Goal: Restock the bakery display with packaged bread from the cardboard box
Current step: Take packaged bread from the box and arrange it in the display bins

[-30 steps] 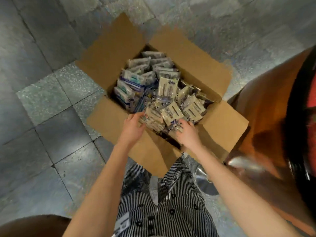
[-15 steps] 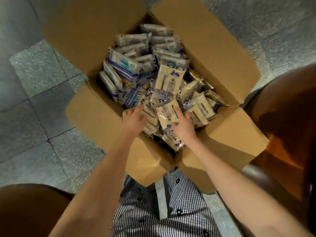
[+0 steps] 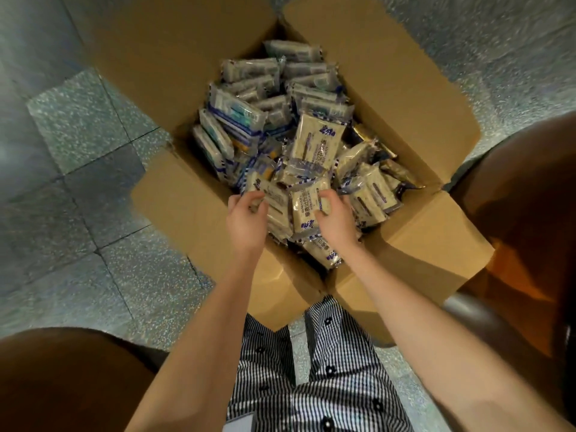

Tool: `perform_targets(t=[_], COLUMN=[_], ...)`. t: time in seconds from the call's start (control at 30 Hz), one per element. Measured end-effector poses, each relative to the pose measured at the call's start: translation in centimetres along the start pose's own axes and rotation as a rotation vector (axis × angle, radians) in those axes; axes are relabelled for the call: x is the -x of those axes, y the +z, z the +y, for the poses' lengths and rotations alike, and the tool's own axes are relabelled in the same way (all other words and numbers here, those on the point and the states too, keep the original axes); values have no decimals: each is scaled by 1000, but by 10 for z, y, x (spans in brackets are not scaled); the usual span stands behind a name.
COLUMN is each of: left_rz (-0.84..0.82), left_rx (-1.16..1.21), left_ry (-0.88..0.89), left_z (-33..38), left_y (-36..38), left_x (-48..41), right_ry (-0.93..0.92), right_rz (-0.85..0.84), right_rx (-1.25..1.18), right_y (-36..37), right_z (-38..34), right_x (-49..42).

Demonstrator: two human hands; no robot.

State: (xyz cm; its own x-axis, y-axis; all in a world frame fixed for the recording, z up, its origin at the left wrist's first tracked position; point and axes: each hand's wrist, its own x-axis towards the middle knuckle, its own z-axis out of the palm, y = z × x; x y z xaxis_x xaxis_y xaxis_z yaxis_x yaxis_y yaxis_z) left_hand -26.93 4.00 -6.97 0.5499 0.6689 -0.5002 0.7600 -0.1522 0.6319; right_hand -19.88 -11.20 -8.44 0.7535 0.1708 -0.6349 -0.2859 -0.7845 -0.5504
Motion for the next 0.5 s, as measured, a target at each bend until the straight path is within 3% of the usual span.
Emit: perform_targets(t=[0.17, 0.5], left_rz=[30, -34], left_rx=[157, 300], left_ry=[-19, 188], left_z=[13, 20], left_y=[-41, -150], left_x=[15, 41], right_ry=[4, -54], right_rz=[-37, 175], right_rx=[-114, -568], right_y=[-7, -19], right_z=[-24, -89], right_x=[30, 142])
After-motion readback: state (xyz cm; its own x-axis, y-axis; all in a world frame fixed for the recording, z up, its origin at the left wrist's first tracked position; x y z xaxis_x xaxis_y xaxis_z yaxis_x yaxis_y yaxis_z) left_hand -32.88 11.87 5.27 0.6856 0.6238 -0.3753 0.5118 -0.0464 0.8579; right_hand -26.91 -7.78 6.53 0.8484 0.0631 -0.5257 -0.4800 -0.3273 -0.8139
